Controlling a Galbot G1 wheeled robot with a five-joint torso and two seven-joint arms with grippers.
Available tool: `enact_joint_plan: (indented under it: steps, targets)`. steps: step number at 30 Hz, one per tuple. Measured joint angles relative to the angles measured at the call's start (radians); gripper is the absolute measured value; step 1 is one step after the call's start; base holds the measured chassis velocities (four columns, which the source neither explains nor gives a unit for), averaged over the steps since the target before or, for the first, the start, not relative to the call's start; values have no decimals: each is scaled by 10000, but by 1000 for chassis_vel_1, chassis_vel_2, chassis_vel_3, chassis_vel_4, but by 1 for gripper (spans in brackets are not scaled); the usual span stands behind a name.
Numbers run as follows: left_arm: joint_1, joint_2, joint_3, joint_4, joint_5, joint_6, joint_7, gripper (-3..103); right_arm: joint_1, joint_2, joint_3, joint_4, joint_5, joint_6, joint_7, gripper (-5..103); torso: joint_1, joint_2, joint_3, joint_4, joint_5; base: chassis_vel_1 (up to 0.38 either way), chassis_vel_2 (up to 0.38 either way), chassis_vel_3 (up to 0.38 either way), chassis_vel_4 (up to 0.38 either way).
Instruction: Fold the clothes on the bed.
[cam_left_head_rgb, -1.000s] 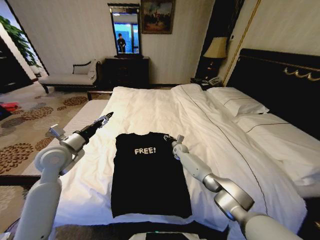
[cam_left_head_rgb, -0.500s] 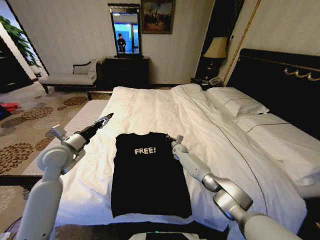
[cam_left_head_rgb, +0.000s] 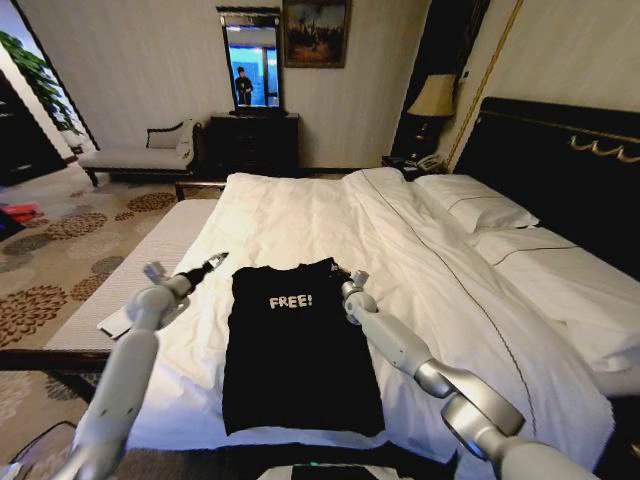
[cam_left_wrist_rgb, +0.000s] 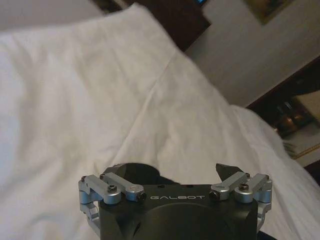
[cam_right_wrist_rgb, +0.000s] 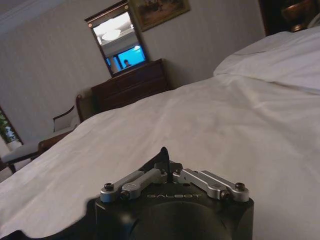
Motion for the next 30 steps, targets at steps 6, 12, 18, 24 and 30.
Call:
enact_joint_plan:
  steps: [6, 12, 18, 24, 30]
  targets:
    - [-902, -643, 302, 2156, 485, -135, 408, 100, -111, 129, 168, -53, -138, 36, 38, 0, 0, 0, -1, 7, -3, 0, 0, 0, 0]
    - [-1651, -1076, 433, 3810, 1262, -542, 1024, 100, -19, 539, 82, -163, -224, 13, 29, 0, -3, 0, -2, 18, -2, 0, 0, 0, 0]
    - [-2029, -1359, 508, 4379, 1639, -755, 1220, 100, 9, 652, 96, -267, -247, -6, 25, 0, -2, 1, -2, 3, 0, 0, 0, 0, 0]
    - [-1991, -1457, 569, 4405, 1877, -744, 1428, 94, 20, 612, 67, -282, -274, -26, 8, 0, -3, 1, -2, 12, -3, 0, 0, 0, 0]
    - [-1814, -1458, 525, 4345, 2089, -785, 1642, 72, 11, 574, 91, -282, -343, -30, 5, 0, -3, 1, -2, 9, -2, 0, 0, 0, 0]
